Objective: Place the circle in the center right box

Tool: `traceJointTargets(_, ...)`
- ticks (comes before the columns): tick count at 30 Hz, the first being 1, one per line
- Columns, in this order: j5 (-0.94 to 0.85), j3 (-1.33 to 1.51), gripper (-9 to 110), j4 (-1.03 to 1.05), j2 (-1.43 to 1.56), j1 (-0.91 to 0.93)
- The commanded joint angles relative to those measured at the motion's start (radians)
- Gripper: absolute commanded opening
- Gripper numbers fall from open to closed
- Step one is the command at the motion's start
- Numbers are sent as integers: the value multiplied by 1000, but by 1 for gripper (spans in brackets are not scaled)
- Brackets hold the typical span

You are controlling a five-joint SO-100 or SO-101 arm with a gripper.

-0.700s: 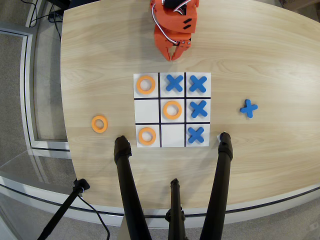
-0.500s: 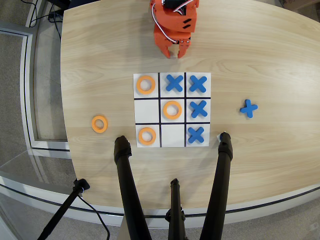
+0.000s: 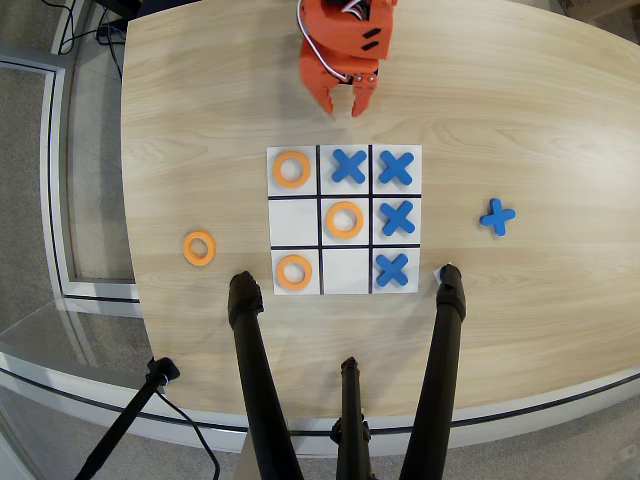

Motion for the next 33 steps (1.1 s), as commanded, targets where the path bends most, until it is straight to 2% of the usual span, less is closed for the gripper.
traceJointTargets(1, 5, -173, 11, -29, -143, 72)
traceJointTargets(10, 26, -376, 14, -377, -558, 256)
traceJointTargets(16, 28, -546, 14, -503, -808, 342)
traceJointTargets(33, -48, -983, 14, -611, -1350, 492)
